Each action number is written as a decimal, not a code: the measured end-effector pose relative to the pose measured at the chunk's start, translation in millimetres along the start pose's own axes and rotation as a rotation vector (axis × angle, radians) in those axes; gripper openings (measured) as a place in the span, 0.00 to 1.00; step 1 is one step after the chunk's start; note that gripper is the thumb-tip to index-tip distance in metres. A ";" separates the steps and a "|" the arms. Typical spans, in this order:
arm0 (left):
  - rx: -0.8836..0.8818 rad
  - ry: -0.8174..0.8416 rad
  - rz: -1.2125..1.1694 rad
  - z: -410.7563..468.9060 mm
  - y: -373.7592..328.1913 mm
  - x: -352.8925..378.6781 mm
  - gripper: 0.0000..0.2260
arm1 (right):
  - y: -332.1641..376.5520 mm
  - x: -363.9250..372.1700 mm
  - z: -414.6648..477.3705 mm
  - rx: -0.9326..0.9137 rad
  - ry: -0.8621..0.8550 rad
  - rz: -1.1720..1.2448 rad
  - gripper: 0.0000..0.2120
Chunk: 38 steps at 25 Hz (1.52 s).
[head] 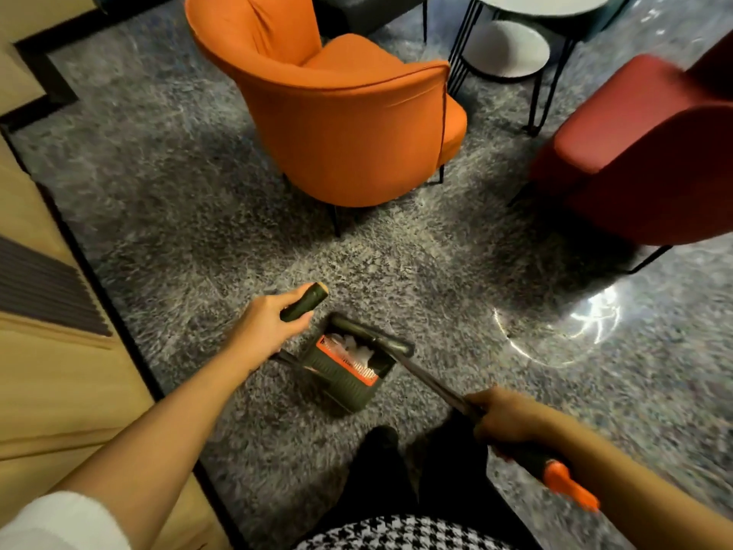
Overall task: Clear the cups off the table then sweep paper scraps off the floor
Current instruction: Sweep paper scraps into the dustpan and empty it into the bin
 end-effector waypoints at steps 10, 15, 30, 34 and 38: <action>0.044 0.175 -0.053 -6.8 -9.8 20.3 0.29 | -46.4 -31.6 -40.2 0.021 0.022 0.512 0.17; 0.062 0.157 -0.144 5.5 -42.7 40.9 0.26 | -64.1 -44.2 -44.7 0.023 -0.004 0.807 0.06; 0.552 0.381 -0.212 131.1 -353.0 241.3 0.26 | -301.8 -151.7 -87.0 -0.002 -0.125 1.650 0.08; 0.632 0.385 -0.245 171.1 -457.5 339.3 0.25 | -387.9 -215.7 -90.1 -0.022 -0.286 1.703 0.11; 0.711 0.368 -0.300 211.3 -579.5 442.0 0.26 | -484.2 -289.6 -98.3 -0.033 -0.406 1.754 0.12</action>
Point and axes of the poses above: each hand's wrist, its own z-axis towards the middle knuckle, its own x-axis out of the palm, y = z × x, the point moved 8 cm from there along z, towards the middle knuckle, and after that the axes turned 13 degrees about x, right-handed, at the moved point
